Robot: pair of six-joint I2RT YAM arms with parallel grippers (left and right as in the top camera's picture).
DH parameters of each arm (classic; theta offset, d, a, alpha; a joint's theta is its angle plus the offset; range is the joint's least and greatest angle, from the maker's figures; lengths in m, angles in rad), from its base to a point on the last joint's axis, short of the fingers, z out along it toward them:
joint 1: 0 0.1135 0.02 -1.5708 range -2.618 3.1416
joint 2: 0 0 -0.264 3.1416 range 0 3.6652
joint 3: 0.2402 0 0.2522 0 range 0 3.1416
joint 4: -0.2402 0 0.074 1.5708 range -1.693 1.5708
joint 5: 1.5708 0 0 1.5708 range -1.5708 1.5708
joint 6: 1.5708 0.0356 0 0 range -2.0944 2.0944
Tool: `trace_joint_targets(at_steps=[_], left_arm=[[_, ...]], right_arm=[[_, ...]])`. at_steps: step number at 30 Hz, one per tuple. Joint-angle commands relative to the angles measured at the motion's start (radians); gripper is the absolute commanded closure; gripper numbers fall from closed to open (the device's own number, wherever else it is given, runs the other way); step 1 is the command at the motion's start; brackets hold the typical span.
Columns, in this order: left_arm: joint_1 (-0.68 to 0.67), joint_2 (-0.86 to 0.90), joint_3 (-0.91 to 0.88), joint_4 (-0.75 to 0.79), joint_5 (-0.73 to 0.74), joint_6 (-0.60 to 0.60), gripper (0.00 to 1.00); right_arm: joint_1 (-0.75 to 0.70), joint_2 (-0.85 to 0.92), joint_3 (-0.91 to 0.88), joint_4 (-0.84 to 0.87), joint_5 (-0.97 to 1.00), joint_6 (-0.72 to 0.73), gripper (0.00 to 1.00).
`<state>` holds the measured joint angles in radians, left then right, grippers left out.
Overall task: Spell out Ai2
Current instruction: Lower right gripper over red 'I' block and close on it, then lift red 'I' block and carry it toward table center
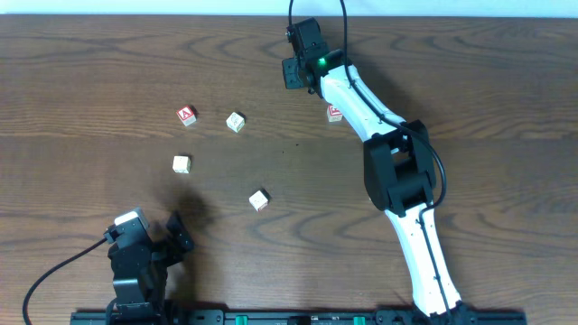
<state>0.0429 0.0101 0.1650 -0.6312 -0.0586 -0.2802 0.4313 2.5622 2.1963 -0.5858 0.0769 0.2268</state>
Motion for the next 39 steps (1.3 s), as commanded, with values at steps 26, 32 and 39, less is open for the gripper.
trace_joint_targets(at_steps=[26,32,39], left_arm=[[-0.003,-0.006,-0.011,-0.001,0.001,0.008,0.05],[-0.003,-0.006,-0.011,-0.001,0.001,0.008,0.05],[-0.003,-0.006,-0.011,-0.001,0.001,0.008,0.05]], right_arm=[[0.002,-0.15,0.023,-0.212,0.005,0.001,0.99],[0.002,-0.217,0.023,-0.345,0.001,-0.007,0.99],[0.006,-0.266,0.023,-0.49,-0.018,-0.006,0.99]])
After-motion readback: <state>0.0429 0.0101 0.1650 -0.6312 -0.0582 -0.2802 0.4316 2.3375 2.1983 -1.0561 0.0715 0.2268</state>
